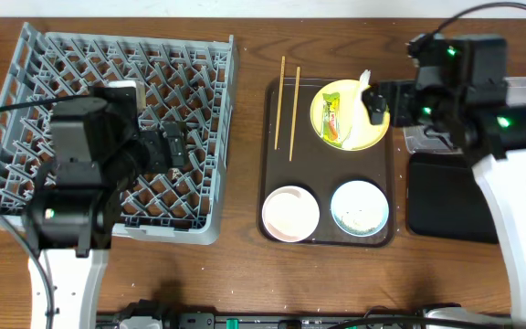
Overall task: Sort waste into correct bins and load items into the dishwasher
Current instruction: 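Reach the right gripper to the green wrapper on the yellow plate, then grasp the green wrapper and carry it to the clear bin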
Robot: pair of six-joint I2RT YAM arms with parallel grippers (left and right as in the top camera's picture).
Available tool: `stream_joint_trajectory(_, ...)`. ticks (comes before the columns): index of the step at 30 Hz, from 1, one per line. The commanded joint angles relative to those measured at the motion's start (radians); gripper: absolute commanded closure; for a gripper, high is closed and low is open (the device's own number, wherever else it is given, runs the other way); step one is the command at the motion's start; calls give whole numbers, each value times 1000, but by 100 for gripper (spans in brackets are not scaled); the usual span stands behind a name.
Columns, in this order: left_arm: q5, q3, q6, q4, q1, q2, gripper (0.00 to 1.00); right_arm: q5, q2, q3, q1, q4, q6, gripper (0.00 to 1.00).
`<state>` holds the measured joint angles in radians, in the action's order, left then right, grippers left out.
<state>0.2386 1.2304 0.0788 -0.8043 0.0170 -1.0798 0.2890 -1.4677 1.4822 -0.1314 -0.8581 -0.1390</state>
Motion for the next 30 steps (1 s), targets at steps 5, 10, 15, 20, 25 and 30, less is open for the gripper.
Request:
stream_joint_trajectory(5, 15, 16, 6, -7, 1, -45, 2, 54, -171, 18, -43, 47, -48, 15)
stream_joint_trajectory(10, 15, 16, 6, -7, 1, -69, 2, -122, -322, 18, -96, 89, -47, 37)
stream_joint_trajectory(15, 15, 16, 6, -7, 1, -87, 2, -202, -471, 18, -159, 177, -41, 52)
stream_joint_trajectory(20, 15, 16, 6, -6, 1, -96, 2, -264, -580, 18, -190, 238, -83, 31)
stream_joint_trajectory(25, 15, 16, 6, -6, 1, -97, 2, -285, -629, 18, -192, 249, -152, 59)
stream_joint_trajectory(30, 15, 16, 6, -6, 1, -97, 2, -285, -624, 18, -190, 258, -169, 86)
